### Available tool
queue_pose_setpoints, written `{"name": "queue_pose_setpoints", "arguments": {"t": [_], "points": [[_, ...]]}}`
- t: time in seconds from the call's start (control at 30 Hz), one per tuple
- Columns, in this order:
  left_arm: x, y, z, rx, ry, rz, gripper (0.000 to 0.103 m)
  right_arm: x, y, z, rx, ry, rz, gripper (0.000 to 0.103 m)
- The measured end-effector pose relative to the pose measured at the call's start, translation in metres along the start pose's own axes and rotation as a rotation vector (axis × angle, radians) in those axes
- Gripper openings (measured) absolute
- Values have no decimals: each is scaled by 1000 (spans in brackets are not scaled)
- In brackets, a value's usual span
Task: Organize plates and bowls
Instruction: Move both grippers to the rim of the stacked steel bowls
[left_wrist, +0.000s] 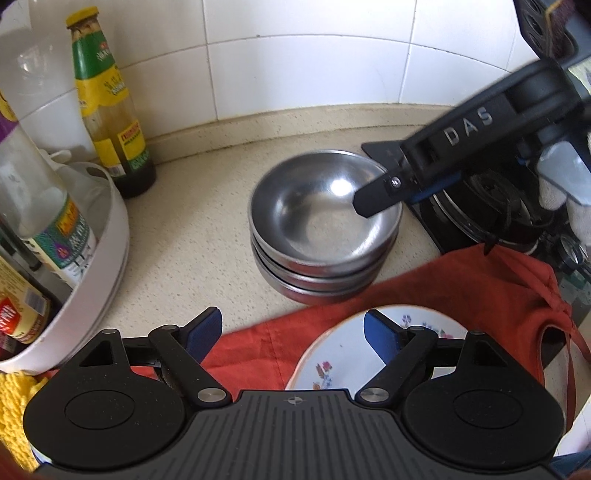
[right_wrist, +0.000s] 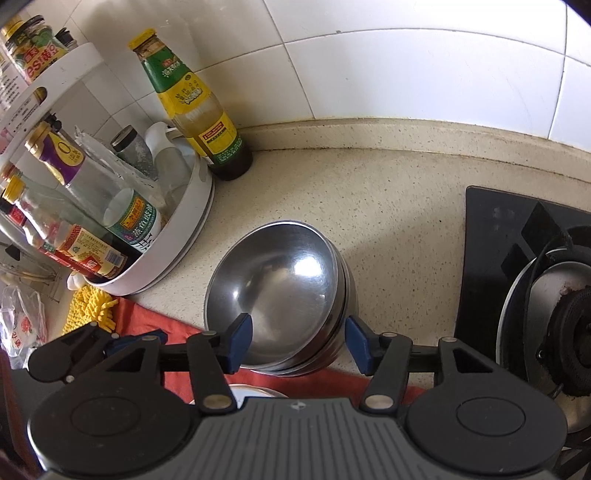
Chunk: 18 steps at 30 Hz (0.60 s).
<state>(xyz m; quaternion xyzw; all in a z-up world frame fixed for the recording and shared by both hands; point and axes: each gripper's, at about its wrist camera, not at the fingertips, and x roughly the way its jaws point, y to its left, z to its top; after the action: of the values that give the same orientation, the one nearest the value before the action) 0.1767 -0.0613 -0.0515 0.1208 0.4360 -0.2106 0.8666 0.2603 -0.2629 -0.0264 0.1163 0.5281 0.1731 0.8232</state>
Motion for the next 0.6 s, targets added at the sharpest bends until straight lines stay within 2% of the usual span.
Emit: {"name": "queue_pose_setpoints", "arguments": {"t": [0.6], "points": [[41,14,10,-16,16,-95,90,25,-23,5,106,31,21,56]]}}
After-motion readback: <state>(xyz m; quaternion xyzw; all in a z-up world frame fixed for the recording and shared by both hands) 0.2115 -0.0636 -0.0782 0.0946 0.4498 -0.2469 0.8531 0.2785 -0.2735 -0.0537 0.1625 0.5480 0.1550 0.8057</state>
